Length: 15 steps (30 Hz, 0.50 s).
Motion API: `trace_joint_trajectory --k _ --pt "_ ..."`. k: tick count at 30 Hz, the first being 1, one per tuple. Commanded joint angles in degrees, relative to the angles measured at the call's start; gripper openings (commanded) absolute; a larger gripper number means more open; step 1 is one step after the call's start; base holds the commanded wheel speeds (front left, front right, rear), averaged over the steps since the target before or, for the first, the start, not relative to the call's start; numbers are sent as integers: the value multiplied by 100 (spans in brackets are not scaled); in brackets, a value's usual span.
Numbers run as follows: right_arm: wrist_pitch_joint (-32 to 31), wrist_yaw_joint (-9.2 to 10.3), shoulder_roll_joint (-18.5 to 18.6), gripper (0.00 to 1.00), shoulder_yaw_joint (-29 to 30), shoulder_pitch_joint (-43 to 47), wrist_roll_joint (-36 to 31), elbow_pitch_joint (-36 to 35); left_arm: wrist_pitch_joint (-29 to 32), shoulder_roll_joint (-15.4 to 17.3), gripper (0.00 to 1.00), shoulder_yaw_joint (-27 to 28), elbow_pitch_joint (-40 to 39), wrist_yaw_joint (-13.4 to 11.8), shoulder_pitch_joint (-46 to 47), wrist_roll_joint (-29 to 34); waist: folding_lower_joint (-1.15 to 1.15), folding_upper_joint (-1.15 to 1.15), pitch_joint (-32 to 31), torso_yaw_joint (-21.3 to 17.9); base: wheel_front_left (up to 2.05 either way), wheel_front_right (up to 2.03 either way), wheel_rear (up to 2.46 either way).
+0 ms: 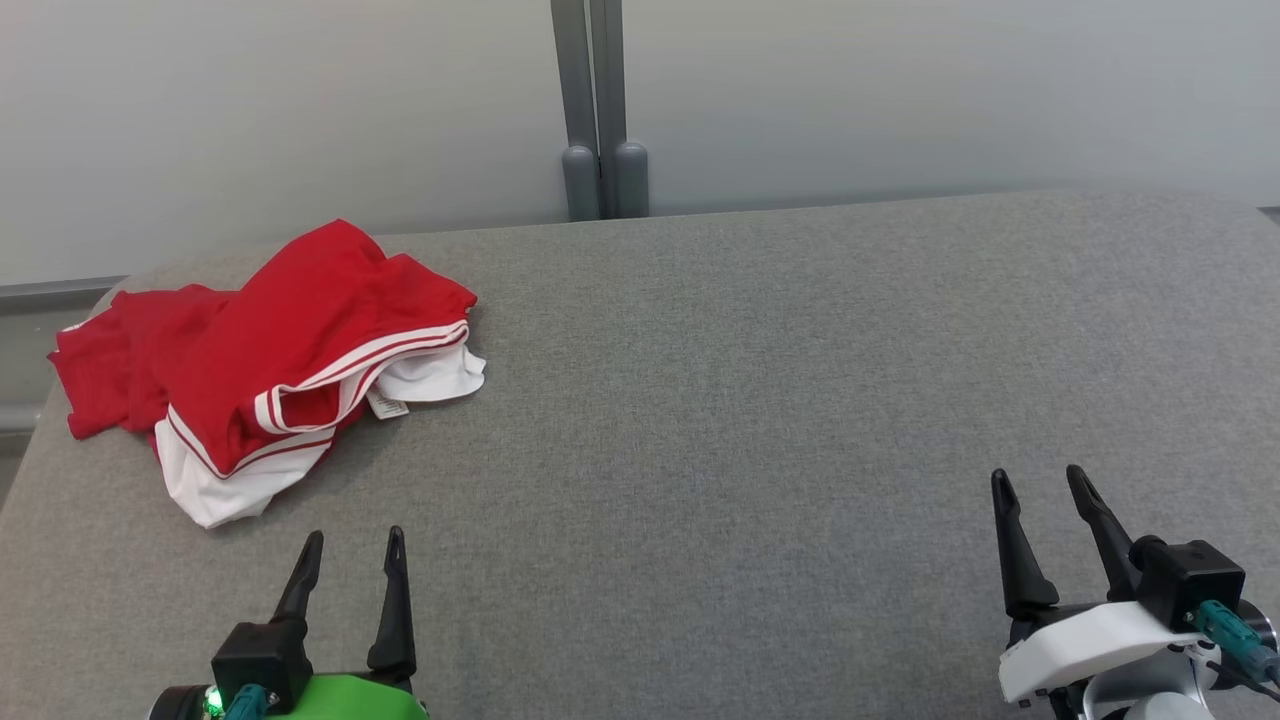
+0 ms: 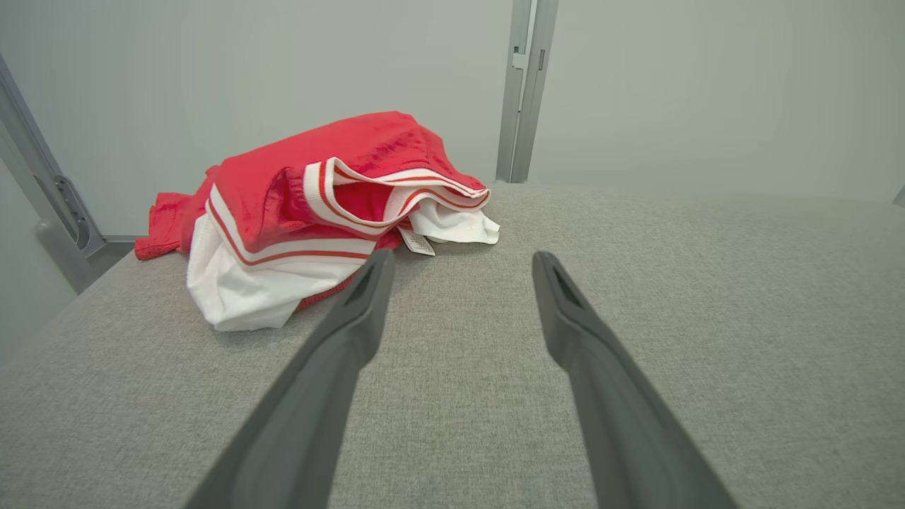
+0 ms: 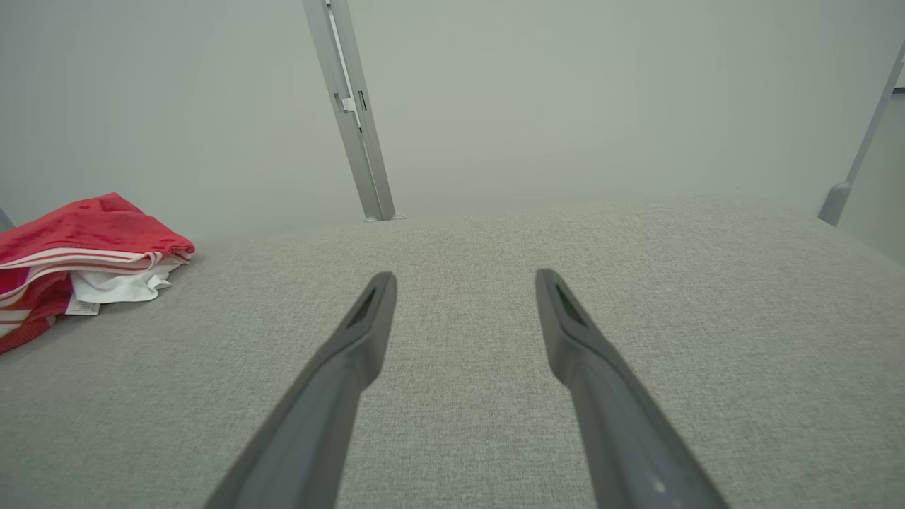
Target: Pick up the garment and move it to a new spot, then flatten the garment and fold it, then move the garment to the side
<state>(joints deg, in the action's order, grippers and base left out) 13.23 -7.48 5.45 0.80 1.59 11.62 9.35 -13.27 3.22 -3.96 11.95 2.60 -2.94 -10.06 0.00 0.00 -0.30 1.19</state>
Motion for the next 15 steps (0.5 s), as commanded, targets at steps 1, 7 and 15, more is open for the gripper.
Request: trace_joint_trajectory --k 1,7,15 --pt "59 -2 12 100 36 38 -110 -7 -52 13 100 13 3 37 -25 122 0 0 -3 7 0 0 0" --pt "117 -2 2 100 77 73 -277 24 -110 1 100 77 96 74 -55 298 0 0 -12 15 0 0 0" --pt "202 -2 -5 100 83 143 -594 19 -199 -12 100 116 88 91 -104 622 0 0 -31 22 0 0 0"
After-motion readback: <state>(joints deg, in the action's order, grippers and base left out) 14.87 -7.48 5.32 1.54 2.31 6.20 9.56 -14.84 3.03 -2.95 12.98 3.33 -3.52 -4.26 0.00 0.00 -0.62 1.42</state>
